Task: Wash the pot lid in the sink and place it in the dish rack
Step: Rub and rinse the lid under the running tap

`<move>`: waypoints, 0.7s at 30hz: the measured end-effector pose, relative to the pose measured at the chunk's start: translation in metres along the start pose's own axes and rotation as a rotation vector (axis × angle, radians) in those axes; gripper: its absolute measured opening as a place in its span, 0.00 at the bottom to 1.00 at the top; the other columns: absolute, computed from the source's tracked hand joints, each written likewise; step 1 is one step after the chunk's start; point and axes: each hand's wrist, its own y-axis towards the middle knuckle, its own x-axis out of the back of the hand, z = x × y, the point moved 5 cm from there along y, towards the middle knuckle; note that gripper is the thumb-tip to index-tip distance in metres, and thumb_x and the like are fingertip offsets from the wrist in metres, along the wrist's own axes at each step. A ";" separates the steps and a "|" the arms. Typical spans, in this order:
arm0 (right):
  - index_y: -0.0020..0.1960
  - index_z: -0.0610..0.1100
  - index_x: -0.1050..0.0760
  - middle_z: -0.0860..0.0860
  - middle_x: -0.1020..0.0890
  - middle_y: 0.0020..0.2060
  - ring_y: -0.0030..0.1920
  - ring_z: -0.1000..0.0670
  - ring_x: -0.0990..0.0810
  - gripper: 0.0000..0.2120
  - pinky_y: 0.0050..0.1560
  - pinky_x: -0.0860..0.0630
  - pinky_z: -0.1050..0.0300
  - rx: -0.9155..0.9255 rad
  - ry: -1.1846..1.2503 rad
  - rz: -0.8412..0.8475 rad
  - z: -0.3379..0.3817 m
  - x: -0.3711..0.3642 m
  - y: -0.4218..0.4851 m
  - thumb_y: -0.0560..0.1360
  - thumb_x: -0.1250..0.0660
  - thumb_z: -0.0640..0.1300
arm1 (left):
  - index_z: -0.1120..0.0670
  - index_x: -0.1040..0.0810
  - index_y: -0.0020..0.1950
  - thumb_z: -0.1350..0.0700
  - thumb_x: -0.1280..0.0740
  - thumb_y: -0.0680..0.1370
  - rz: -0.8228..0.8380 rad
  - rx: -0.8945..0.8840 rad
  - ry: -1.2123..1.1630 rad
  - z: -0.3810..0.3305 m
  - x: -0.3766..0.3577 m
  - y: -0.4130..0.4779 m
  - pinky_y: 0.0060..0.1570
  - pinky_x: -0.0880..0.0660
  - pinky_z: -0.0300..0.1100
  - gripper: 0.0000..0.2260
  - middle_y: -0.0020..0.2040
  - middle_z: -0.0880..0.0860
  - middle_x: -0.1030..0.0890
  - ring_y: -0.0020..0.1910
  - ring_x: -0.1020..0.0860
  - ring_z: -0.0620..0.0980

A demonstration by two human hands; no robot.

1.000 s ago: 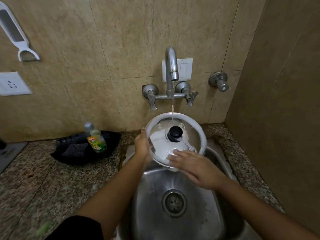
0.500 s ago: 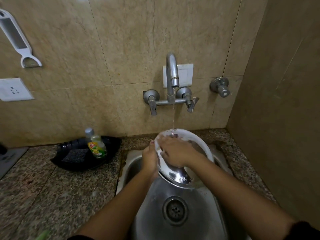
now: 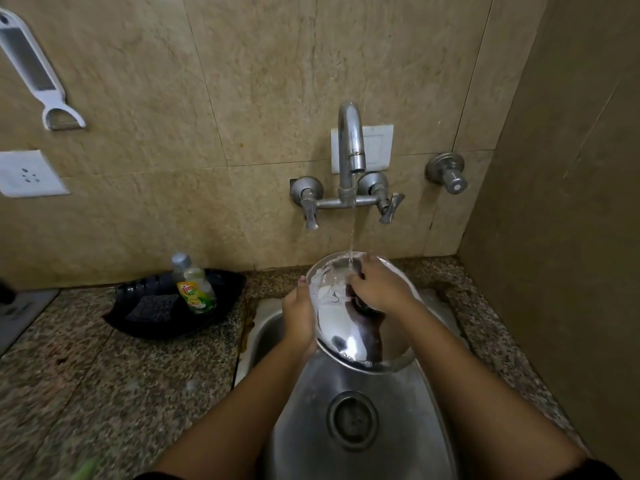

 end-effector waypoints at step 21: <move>0.76 0.53 0.45 0.58 0.43 0.76 0.76 0.58 0.50 0.25 0.76 0.49 0.54 0.706 -0.038 -0.084 -0.034 -0.050 -0.109 0.81 0.46 0.44 | 0.56 0.22 0.42 0.50 0.43 0.82 -0.094 -0.044 -0.086 -0.004 0.020 -0.001 0.40 0.24 0.42 0.16 0.39 0.55 0.19 0.39 0.20 0.54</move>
